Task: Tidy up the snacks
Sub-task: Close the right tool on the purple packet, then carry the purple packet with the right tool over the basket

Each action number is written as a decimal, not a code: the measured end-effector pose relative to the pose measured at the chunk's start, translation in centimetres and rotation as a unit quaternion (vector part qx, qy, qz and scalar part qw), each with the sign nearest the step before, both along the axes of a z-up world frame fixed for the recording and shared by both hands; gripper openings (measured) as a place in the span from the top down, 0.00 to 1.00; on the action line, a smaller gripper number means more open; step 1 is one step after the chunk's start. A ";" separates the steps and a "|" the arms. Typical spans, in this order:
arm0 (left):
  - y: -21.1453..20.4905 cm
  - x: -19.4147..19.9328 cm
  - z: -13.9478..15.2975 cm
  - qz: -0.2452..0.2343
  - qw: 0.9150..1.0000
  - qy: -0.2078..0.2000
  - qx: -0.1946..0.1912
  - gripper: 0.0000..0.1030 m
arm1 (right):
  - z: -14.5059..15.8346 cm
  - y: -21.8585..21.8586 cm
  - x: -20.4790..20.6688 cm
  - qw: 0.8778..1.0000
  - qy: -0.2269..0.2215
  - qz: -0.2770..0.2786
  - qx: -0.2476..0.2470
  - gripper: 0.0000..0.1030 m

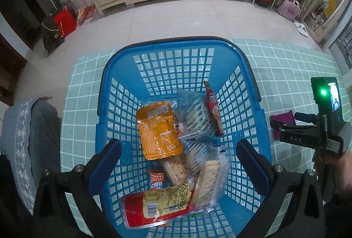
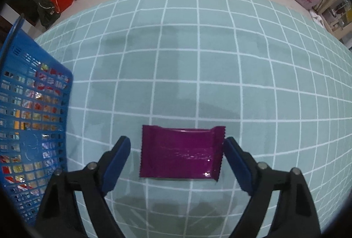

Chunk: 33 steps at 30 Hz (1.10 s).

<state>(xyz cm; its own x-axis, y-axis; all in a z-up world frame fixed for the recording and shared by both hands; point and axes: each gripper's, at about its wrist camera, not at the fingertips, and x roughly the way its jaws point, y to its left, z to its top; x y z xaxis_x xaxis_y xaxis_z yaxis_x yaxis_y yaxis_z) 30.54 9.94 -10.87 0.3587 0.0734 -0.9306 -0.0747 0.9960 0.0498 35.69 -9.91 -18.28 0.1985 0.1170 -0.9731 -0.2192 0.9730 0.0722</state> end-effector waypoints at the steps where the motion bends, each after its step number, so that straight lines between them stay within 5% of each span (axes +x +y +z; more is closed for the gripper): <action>1: 0.0 0.0 0.1 0.000 1.000 -0.001 -0.001 0.00 | -0.2 0.3 0.1 1.000 0.001 0.001 -0.002 0.16; 7: -0.5 -0.3 -0.3 -0.005 1.000 -0.001 0.001 0.00 | -0.9 0.5 -0.7 1.000 -0.005 0.015 -0.023 0.25; 11: -0.7 -0.6 -0.4 -0.006 1.000 0.000 -0.002 0.00 | -0.9 1.3 -0.9 0.999 -0.015 0.022 -0.020 0.44; 18: -0.6 -1.8 0.0 -0.006 1.000 -0.005 -0.008 0.00 | -0.2 0.2 -2.2 1.000 -0.008 0.014 0.011 0.46; 33: 0.9 -8.0 5.0 0.006 0.998 -0.053 -0.015 0.00 | 11.8 1.6 -8.0 0.992 -0.086 0.067 0.063 0.46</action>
<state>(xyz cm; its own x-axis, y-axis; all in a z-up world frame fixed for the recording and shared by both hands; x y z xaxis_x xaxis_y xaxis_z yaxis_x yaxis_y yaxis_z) 22.54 10.83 -5.86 0.4554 0.0512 -0.8888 -0.0896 0.9959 0.0115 27.72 -8.32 -6.43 0.3351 0.2721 -0.9020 -0.3663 0.9197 0.1414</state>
